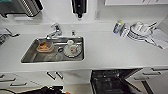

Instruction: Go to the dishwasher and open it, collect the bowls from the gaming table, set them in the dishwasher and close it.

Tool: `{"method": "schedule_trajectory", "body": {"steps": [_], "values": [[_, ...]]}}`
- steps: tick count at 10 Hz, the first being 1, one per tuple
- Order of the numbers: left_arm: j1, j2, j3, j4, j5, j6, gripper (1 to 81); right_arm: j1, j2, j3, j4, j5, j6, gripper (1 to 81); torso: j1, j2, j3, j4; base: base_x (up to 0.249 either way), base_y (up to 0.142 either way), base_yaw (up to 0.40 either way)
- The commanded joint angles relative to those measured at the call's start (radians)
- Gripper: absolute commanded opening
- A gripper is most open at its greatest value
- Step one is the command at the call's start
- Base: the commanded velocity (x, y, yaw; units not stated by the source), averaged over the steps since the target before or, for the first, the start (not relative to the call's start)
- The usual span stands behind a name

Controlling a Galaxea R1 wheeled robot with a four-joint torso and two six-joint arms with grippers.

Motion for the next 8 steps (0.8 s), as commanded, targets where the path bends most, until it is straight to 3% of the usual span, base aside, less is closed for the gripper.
{"method": "schedule_trajectory", "body": {"steps": [1,4,8], "values": [[-0.161,0.049,0.044,-0.005,0.140,-0.032,1.0,-0.012,-0.023,0.024,-0.008,-0.075,0.000,1.0,0.000,0.000,0.000,0.000,0.000,0.000,0.000],[-0.207,0.176,-0.014,-0.004,0.194,-0.033,1.0,-0.006,-0.020,0.027,-0.008,-0.077,0.000,1.0,0.000,0.000,0.000,0.000,0.000,0.000,0.000],[-0.223,0.296,-0.090,0.004,0.196,-0.033,1.0,0.002,-0.018,0.025,-0.008,-0.075,0.000,1.0,0.001,0.001,0.000,0.000,0.000,0.000,0.000]]}}
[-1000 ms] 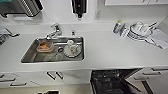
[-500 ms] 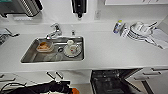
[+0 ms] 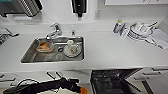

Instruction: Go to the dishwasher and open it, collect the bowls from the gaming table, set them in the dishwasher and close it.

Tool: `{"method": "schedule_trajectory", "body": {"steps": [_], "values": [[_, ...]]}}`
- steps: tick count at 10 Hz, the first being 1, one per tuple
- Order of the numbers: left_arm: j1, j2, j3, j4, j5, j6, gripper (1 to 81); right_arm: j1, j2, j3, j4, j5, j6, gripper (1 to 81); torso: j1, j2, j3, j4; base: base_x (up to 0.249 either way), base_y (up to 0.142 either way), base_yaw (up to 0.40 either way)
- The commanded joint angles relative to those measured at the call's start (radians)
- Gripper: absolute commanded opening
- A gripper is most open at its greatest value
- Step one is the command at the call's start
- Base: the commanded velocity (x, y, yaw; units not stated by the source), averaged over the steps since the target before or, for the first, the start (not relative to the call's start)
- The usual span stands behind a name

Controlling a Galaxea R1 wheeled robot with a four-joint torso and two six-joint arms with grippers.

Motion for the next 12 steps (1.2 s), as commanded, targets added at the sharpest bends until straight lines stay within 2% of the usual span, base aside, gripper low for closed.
{"method": "schedule_trajectory", "body": {"steps": [1,3,6,8,12], "values": [[-0.132,0.058,-0.022,-0.004,0.058,-0.003,1.0,-0.010,-0.021,0.020,-0.008,-0.076,0.000,1.0,0.000,0.000,0.000,0.000,0.000,0.000,0.000],[-0.167,0.128,-0.050,-0.007,0.067,-0.008,1.0,-0.010,-0.020,0.020,-0.008,-0.078,0.000,1.0,0.000,0.000,0.000,0.000,0.000,0.000,0.000],[-0.227,0.220,-0.087,-0.007,0.076,-0.034,1.0,-0.010,-0.017,0.020,-0.008,-0.076,0.000,1.0,0.000,0.000,0.000,0.000,0.000,0.000,0.000],[-0.238,0.295,-0.121,-0.004,0.078,-0.043,1.0,-0.010,-0.011,0.017,-0.010,-0.076,0.000,1.0,0.000,0.000,0.000,0.000,0.000,0.000,0.000],[-0.238,0.433,-0.194,-0.001,0.087,-0.042,1.0,-0.004,-0.003,0.009,-0.010,-0.076,0.000,1.0,0.000,0.000,-0.001,0.000,0.000,0.000,0.000]]}}
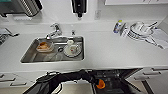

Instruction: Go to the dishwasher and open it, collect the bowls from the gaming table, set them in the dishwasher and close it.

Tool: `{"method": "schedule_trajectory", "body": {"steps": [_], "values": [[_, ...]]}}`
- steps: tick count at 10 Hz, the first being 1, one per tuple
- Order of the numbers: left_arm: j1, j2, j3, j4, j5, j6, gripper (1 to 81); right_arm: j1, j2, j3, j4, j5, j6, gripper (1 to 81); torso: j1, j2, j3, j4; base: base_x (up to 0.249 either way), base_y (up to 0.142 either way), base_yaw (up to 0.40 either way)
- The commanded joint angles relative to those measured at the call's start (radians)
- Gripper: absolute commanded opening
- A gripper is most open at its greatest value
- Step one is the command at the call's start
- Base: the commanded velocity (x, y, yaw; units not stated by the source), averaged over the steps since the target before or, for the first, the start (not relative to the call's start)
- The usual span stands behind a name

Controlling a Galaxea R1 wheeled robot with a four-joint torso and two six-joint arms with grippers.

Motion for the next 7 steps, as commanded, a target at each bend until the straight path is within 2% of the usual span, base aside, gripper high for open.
{"method": "schedule_trajectory", "body": {"steps": [1,4,7], "values": [[-0.116,0.092,-0.029,-0.007,0.050,-0.008,1.0,-0.004,-0.019,0.008,-0.010,-0.076,0.000,1.0,0.000,0.000,0.000,0.000,0.000,0.000,0.000],[-0.115,0.168,-0.074,0.007,0.064,-0.008,1.0,-0.004,-0.014,0.009,-0.012,-0.076,0.000,1.0,0.000,0.000,0.000,0.000,0.000,0.000,0.000],[-0.116,0.188,-0.074,0.012,0.066,-0.008,1.0,-0.001,-0.014,0.014,-0.010,-0.076,0.000,1.0,0.000,0.000,0.000,0.000,0.000,0.000,0.000]]}}
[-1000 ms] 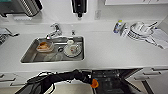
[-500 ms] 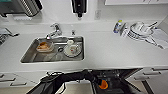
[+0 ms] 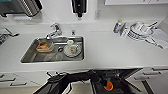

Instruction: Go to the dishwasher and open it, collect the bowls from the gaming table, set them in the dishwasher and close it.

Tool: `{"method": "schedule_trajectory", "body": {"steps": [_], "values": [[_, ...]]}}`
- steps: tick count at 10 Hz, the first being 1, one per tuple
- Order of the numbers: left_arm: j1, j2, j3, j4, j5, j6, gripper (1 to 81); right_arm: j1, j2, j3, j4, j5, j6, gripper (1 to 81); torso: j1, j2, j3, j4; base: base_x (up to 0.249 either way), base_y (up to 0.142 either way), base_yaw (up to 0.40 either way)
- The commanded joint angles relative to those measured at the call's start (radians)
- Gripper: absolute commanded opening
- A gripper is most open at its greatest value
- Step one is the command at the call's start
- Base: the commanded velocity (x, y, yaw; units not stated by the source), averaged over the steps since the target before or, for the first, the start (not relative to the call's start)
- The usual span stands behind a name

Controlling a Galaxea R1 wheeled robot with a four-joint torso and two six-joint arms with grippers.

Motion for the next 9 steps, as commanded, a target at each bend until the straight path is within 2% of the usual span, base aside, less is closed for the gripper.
{"method": "schedule_trajectory", "body": {"steps": [1,4,5,6,8,9], "values": [[-0.114,0.033,0.029,-0.012,0.041,-0.011,81.1,-0.010,-0.017,0.018,-0.010,-0.076,0.000,1.0,0.000,0.000,0.000,0.000,0.000,0.000,0.000],[-0.065,-0.031,0.050,0.001,0.054,-0.007,81.1,-0.007,-0.037,0.046,-0.008,-0.073,0.001,1.0,0.000,0.000,0.000,0.000,0.000,0.000,0.000],[-0.029,-0.101,0.111,0.011,0.055,-0.003,81.1,-0.004,-0.098,0.134,-0.005,-0.042,0.001,1.0,0.000,0.000,0.000,0.000,0.000,0.000,0.000],[0.007,-0.181,0.193,0.049,0.054,-0.008,81.1,0.007,-0.178,0.245,-0.001,-0.031,0.001,1.0,0.000,0.000,0.000,0.000,0.000,0.000,0.000],[0.055,-0.326,0.343,0.105,0.051,-0.011,81.1,0.027,-0.303,0.392,0.002,-0.017,0.010,1.0,0.000,0.000,0.000,0.000,0.000,0.000,0.000],[0.076,-0.400,0.404,0.116,0.048,-0.011,81.1,0.036,-0.359,0.458,0.002,0.005,0.015,1.0,0.000,0.000,0.000,0.000,0.000,0.000,0.000]]}}
